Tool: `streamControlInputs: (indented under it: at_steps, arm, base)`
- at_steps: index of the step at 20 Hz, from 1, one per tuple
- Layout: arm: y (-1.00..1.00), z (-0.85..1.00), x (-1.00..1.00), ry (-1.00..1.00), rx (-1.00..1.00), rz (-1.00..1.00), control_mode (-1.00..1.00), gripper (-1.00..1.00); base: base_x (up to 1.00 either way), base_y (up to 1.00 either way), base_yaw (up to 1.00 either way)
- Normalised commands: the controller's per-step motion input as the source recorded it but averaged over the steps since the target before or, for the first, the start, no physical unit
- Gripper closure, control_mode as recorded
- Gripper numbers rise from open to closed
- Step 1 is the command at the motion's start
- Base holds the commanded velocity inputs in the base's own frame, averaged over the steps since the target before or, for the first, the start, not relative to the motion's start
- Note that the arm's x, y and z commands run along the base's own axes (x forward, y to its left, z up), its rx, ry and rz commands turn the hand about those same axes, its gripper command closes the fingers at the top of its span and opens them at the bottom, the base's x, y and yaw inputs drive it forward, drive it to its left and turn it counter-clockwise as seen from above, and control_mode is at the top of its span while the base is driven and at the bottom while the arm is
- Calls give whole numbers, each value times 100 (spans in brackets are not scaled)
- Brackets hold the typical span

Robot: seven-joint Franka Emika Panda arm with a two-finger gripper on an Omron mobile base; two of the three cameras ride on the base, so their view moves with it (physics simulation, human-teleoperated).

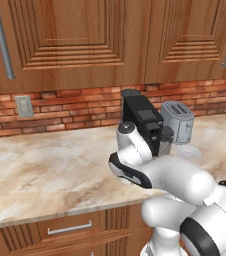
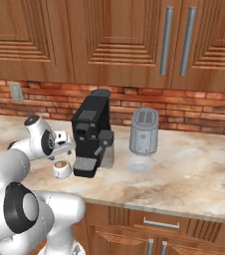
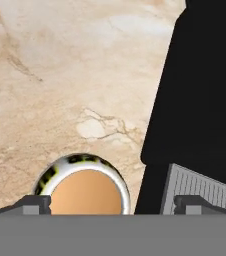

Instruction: Take a sugar cube from the saucer and place it inside the coffee. Then, grab milk from the fridge and place it next to the coffee on the counter to sweeten the coffee.

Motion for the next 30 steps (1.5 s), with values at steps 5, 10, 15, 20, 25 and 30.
streamControlInputs:
  at_steps: [5, 10, 15, 20, 25, 30]
  arm:
    - [0, 10, 18, -13, 0, -12, -100, -100]
    - [-4, 13, -33, -1, 5, -12, -100, -100]
    - [-14, 49, -55, 0, 10, -13, -100, -100]
    - [-22, 67, -51, 0, 12, -10, -100, -100]
    - [-27, 64, -47, -12, 6, 0, -100, -100]
    - [-23, 48, -22, -17, 3, 0, -100, -100]
  base:
    - [0, 0, 0]
    - [0, 0, 0]
    - [0, 0, 0]
    - [0, 0, 0]
    - [0, 0, 0]
    - [0, 0, 0]
